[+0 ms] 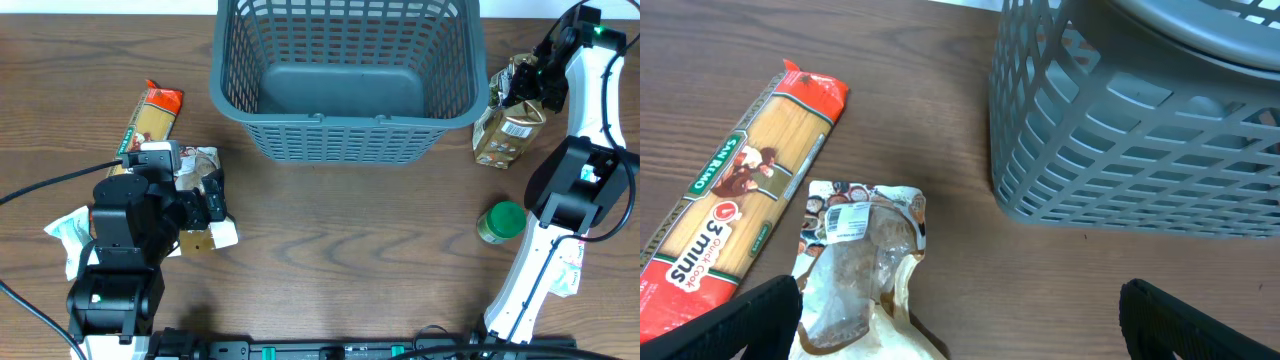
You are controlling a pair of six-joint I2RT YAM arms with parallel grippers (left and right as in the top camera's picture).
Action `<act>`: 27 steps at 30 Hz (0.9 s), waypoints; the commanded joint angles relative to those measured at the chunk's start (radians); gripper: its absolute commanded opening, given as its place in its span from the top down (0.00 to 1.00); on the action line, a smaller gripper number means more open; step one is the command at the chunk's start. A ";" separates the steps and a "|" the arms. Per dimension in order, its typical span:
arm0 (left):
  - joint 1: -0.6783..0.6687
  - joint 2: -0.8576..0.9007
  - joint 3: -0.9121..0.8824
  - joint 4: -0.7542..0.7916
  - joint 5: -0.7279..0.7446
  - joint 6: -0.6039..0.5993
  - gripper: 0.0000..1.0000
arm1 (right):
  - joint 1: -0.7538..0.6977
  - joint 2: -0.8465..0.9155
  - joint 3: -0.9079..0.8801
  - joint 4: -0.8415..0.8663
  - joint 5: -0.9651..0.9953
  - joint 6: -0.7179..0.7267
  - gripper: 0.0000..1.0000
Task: Pack container
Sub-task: 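Reach the right gripper to the gold coffee bag and grasp it, then lift the gold bag with the right gripper and drop it into the basket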
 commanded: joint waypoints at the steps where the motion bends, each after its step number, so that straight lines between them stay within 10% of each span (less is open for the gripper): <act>1: -0.001 -0.001 0.016 0.000 -0.011 0.017 0.02 | 0.014 0.068 -0.032 -0.023 0.057 -0.003 0.99; 27: -0.001 -0.001 0.016 0.000 -0.011 0.017 0.02 | 0.014 -0.289 -0.032 -0.027 0.150 0.005 0.99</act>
